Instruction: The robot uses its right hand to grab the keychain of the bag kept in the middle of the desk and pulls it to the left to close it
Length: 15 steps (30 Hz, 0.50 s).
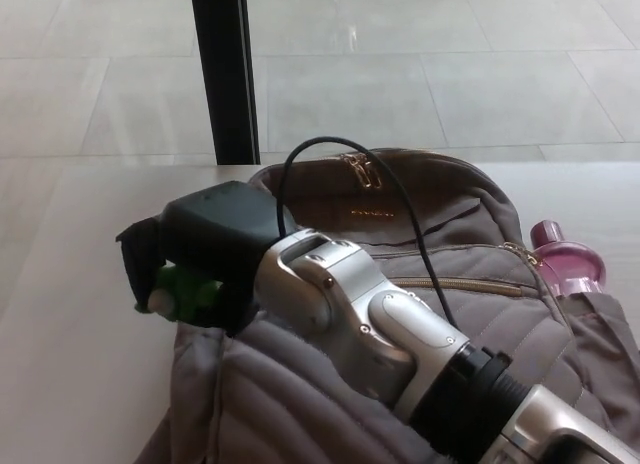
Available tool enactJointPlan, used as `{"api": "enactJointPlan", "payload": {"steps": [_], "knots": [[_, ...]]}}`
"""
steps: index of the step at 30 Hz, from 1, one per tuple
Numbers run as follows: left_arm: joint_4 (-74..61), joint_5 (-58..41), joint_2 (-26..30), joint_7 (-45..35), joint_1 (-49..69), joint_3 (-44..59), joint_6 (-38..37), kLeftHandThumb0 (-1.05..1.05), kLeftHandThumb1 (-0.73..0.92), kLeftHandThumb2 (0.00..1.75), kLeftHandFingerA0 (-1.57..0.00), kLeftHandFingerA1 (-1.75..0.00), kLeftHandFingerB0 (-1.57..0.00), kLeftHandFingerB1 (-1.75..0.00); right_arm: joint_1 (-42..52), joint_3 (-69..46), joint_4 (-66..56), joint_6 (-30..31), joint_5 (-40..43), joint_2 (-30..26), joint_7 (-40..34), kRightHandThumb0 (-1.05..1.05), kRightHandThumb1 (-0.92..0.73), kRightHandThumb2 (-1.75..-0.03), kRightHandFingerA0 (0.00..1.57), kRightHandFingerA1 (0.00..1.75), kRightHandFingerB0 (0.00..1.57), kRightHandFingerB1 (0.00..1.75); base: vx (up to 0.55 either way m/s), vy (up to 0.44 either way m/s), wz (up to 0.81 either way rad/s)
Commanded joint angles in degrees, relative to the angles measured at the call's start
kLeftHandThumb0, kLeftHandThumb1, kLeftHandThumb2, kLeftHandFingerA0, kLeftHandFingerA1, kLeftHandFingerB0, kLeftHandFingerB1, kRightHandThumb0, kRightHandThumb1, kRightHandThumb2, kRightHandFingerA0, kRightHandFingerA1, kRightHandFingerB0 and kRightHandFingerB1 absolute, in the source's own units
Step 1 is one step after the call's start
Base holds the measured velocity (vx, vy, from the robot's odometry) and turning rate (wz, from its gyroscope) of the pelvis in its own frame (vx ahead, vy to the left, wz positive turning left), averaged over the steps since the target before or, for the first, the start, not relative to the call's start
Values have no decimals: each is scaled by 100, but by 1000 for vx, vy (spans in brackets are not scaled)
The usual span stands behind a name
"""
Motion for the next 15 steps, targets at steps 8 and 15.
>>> {"api": "enactJointPlan", "payload": {"steps": [8,15], "knots": [[-34,-6,21,-2,12,-17,-17,-90,92,86,-64,-63,-56,-52,-4,94,542,44,94,589,-402,-38,-64,-96,92,175,73,137,0,0,0],[-49,19,-10,-34,22,-52,-63,-92,92,88,-63,-62,-54,-52,-112,211,993,85,146,940,-618,-35,-53,-112,99,175,79,145,0,0,0]]}}
